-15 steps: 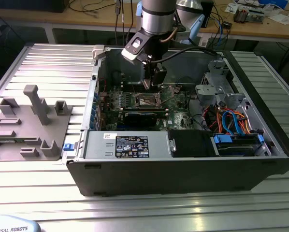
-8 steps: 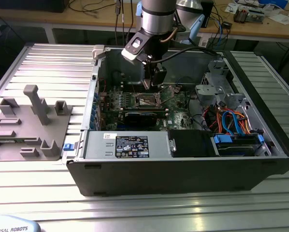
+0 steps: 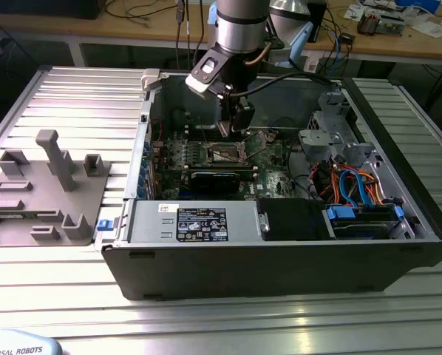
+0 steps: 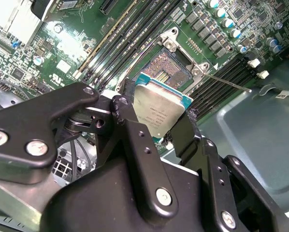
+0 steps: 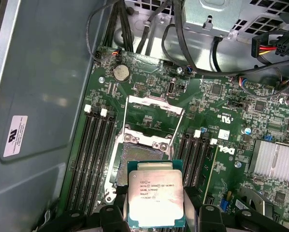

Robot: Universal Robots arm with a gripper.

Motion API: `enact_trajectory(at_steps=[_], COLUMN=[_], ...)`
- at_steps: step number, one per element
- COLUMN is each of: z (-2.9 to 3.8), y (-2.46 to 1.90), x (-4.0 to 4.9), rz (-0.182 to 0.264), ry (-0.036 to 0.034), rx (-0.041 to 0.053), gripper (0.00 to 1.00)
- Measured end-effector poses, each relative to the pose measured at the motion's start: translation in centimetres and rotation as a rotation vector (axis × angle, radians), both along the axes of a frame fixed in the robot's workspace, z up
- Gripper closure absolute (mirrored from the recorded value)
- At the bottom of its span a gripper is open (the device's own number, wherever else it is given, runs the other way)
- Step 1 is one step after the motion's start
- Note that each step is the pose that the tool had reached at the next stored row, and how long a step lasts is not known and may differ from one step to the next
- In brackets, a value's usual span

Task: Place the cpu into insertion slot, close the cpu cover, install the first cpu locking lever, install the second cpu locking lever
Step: 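Place the cpu into insertion slot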

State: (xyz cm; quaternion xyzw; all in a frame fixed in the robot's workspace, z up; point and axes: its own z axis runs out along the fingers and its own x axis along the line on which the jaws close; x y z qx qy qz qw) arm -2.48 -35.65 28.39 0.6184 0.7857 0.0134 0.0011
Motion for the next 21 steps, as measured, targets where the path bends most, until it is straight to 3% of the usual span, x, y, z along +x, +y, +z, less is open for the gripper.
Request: enact_trajectory(at_steps=[21], z=[-0.16], y=[0.0], x=[0.0], rz=[-0.018], ry=[0.0001], rx=[0.0], gripper=[0.46])
